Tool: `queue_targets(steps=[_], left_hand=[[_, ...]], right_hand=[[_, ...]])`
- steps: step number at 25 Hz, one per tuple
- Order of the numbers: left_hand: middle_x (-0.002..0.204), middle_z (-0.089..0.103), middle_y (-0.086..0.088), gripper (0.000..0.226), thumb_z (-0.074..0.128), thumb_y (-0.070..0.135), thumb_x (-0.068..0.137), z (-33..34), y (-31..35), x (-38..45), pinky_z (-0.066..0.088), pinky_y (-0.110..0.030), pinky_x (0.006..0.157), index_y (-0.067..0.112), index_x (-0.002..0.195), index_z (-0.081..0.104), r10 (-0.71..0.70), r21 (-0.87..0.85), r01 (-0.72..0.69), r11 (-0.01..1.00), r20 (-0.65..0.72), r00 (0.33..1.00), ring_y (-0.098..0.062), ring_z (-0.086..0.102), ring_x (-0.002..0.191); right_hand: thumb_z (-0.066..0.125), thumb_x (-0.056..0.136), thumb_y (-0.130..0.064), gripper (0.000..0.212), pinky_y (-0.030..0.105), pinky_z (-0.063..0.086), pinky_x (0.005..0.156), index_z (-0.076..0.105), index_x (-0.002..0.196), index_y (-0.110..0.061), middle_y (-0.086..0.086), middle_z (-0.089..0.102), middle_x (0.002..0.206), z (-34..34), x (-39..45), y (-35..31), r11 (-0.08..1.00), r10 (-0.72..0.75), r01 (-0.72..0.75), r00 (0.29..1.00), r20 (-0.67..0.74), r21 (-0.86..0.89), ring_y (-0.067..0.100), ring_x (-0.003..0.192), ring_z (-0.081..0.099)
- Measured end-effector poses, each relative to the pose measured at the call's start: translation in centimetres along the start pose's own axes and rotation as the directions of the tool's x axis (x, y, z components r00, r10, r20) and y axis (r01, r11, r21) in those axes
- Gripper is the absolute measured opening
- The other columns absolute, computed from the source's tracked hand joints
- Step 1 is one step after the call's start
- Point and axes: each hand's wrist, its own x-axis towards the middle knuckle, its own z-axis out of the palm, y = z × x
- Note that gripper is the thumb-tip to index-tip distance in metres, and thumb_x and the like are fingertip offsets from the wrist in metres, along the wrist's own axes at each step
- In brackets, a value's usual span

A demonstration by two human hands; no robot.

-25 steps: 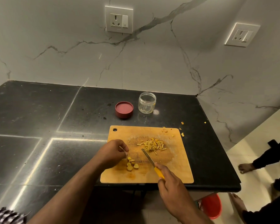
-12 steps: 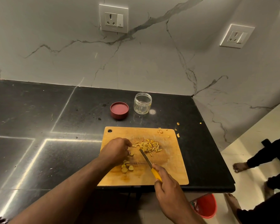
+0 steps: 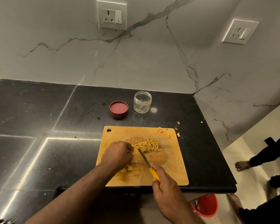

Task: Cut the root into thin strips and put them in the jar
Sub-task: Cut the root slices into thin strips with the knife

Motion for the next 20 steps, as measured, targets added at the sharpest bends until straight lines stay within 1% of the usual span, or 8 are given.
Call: queue_targets(steps=[2, 5, 9, 14, 17, 20], left_hand=[[0.115, 0.071, 0.006, 0.030, 0.067, 0.022, 0.091, 0.2, -0.1, 0.0, 0.060, -0.030, 0.079, 0.024, 0.120, 0.071, -0.007, -0.003, 0.007, 1.000, -0.019, 1.000, -0.008, 0.065, 0.089], [0.108, 0.071, 0.008, 0.025, 0.071, 0.026, 0.088, 0.6, -0.4, -0.1, 0.060, -0.033, 0.078, 0.026, 0.113, 0.073, -0.027, 0.004, 0.027, 1.000, -0.046, 0.999, -0.008, 0.064, 0.089], [0.101, 0.072, 0.009, 0.015, 0.072, 0.023, 0.089, 0.8, -0.4, 0.2, 0.061, -0.035, 0.077, 0.026, 0.103, 0.075, -0.058, -0.056, 0.058, 0.997, -0.012, 0.998, -0.007, 0.066, 0.083], [0.090, 0.070, 0.010, 0.007, 0.072, 0.021, 0.088, 0.9, -0.3, 0.4, 0.062, -0.036, 0.074, 0.027, 0.092, 0.074, -0.094, -0.074, 0.093, 0.993, 0.000, 0.996, -0.008, 0.067, 0.077], [0.087, 0.070, 0.010, 0.008, 0.072, 0.020, 0.088, 1.0, -0.4, 0.6, 0.062, -0.036, 0.073, 0.027, 0.089, 0.074, -0.106, -0.084, 0.107, 0.991, 0.013, 0.994, -0.009, 0.068, 0.075], [0.087, 0.071, 0.009, 0.008, 0.071, 0.019, 0.088, 1.0, -0.4, 0.7, 0.063, -0.036, 0.071, 0.026, 0.089, 0.075, -0.098, -0.086, 0.100, 0.991, 0.018, 0.995, -0.010, 0.069, 0.074]], right_hand=[[0.039, 0.102, -0.026, 0.047, 0.014, 0.039, 0.079, 0.031, 0.144, -0.046, -0.015, 0.049, 0.132, 0.0, 0.1, -0.1, 1.000, -0.003, 0.003, 1.000, 0.007, 0.004, 0.002, 0.105, 0.054], [0.038, 0.103, -0.026, 0.047, 0.013, 0.038, 0.085, 0.030, 0.146, -0.044, -0.016, 0.046, 0.136, -0.1, 0.2, -0.4, 1.000, -0.021, 0.021, 1.000, 0.021, 0.001, -0.001, 0.111, 0.050], [0.035, 0.104, -0.026, 0.049, 0.014, 0.037, 0.094, 0.026, 0.150, -0.039, -0.015, 0.043, 0.141, -0.1, 0.5, -1.0, 0.998, -0.046, 0.047, 0.998, 0.031, -0.040, 0.000, 0.119, 0.046], [0.033, 0.104, -0.026, 0.050, 0.016, 0.039, 0.097, 0.022, 0.152, -0.036, -0.011, 0.042, 0.143, 0.6, 0.9, -1.8, 0.993, -0.074, 0.078, 0.996, 0.044, -0.092, -0.001, 0.114, 0.044], [0.033, 0.104, -0.026, 0.050, 0.017, 0.039, 0.095, 0.021, 0.152, -0.035, -0.011, 0.041, 0.143, 0.8, 1.0, -2.1, 0.991, -0.077, 0.082, 0.996, 0.054, -0.105, 0.002, 0.117, 0.046], [0.033, 0.105, -0.026, 0.050, 0.017, 0.041, 0.094, 0.020, 0.152, -0.035, -0.011, 0.042, 0.143, 0.9, 1.2, -2.5, 0.989, -0.075, 0.081, 0.995, 0.058, -0.120, 0.001, 0.112, 0.046]])
